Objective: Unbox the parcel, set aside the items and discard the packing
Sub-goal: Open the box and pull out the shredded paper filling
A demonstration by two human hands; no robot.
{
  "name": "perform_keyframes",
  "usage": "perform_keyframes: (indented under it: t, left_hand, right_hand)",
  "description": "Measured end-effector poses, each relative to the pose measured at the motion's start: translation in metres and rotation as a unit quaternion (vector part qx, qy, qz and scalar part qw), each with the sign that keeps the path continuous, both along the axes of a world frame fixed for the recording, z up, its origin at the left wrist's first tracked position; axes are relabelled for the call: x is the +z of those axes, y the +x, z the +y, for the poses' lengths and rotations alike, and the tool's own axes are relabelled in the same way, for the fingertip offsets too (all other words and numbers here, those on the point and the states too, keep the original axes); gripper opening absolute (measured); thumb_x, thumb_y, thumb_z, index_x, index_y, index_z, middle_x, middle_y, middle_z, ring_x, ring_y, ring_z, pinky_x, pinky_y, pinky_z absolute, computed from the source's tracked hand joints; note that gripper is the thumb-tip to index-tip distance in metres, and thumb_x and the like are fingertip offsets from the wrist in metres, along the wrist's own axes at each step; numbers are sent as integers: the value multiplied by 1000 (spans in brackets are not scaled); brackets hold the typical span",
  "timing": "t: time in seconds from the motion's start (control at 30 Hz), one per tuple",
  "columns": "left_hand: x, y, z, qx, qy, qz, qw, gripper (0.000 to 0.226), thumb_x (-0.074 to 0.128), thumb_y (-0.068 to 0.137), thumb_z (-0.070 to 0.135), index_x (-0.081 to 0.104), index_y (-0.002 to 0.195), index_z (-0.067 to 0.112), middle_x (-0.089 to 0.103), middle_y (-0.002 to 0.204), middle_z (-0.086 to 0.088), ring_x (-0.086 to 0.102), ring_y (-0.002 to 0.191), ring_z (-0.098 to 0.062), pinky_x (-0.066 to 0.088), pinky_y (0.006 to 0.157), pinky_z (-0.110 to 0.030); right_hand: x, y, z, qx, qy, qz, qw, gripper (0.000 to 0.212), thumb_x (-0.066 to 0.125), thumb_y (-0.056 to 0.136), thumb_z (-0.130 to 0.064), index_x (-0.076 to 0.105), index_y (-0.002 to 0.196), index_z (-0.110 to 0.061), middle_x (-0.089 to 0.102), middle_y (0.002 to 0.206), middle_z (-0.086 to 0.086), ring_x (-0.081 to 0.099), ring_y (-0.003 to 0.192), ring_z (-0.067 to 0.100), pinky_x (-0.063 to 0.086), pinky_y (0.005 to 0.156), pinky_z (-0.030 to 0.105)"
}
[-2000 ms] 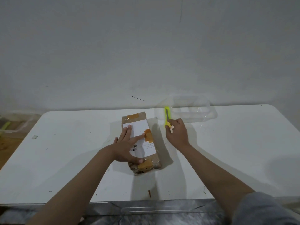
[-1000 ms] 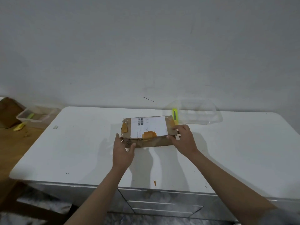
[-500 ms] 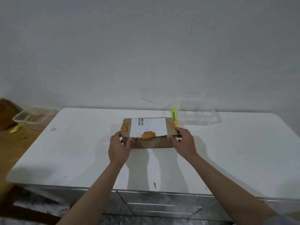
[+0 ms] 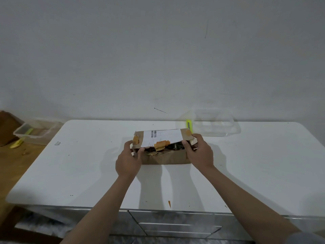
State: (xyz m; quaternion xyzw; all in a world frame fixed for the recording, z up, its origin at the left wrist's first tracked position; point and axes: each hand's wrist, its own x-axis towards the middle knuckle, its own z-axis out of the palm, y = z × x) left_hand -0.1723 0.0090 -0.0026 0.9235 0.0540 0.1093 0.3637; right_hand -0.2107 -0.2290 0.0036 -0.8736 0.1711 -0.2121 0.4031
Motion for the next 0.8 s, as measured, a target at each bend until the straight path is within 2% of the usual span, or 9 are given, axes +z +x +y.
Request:
perform_keyframes:
  t: [0.1, 0.17, 0.3, 0.4, 0.53, 0.63, 0.7, 0.8]
  left_hand:
    - [3, 4, 2, 3, 15, 15, 1000, 58, 55, 87, 51, 47, 131, 13, 69, 111, -2, 63, 100, -29, 47, 73, -35]
    - [4, 5, 2, -4, 20, 6, 1000, 49, 54, 88, 50, 59, 119, 12, 70, 105, -3, 63, 99, -29, 46, 71, -34]
    - [8, 7, 0, 6, 22, 4, 1000, 45, 52, 89, 52, 63, 106, 11, 71, 94, -3, 64, 89, -29, 43, 64, -30]
    - [10, 9, 1, 5, 23, 11, 1000, 46, 51, 88, 53, 61, 105, 12, 71, 90, -4, 64, 85, -29, 44, 63, -31]
    - [9, 15, 12, -42, 27, 11, 999, 43, 59, 85, 49, 60, 109, 14, 71, 97, -2, 63, 84, -24, 43, 64, -30]
    - [10, 23, 19, -91, 28, 3, 995, 44, 68, 83, 40, 58, 117, 14, 68, 110, -1, 63, 97, -26, 43, 71, -31]
    - [11, 27, 20, -109, 38, 6, 993, 41, 67, 84, 31, 58, 120, 14, 67, 116, -2, 62, 104, -28, 45, 77, -33]
    - [11, 33, 18, -112, 49, 11, 992, 35, 64, 87, 23, 60, 120, 13, 68, 116, -5, 63, 103, -30, 46, 79, -34]
  right_hand:
    - [0, 1, 1, -5, -28, -7, 1000, 47, 57, 84, -54, 53, 119, -22, 65, 88, -2, 61, 80, 17, 37, 64, 26]
    - [2, 1, 2, -8, -42, -12, 999, 47, 55, 86, -54, 52, 119, -21, 66, 93, -3, 62, 81, 17, 38, 64, 27]
    - [7, 4, 4, -13, -55, -5, 998, 44, 53, 87, -54, 52, 116, -20, 70, 78, 2, 61, 66, 22, 39, 57, 28]
    - [11, 6, 3, -19, -61, 7, 998, 42, 51, 87, -55, 52, 113, -22, 68, 73, 2, 62, 69, 26, 39, 56, 28]
    - [13, 8, -2, -17, -55, 28, 998, 45, 52, 86, -57, 52, 114, -23, 64, 70, -4, 63, 73, 25, 40, 57, 28]
    - [14, 8, -5, -5, -56, 35, 998, 46, 53, 86, -57, 52, 118, -23, 59, 69, -8, 63, 74, 23, 38, 57, 27]
    - [14, 8, -7, 0, -60, 37, 998, 47, 53, 86, -56, 52, 118, -23, 58, 69, -9, 62, 73, 22, 37, 56, 27]
    - [14, 11, -7, -3, -61, 35, 998, 45, 53, 87, -55, 53, 117, -22, 58, 65, -8, 57, 67, 20, 35, 51, 24]
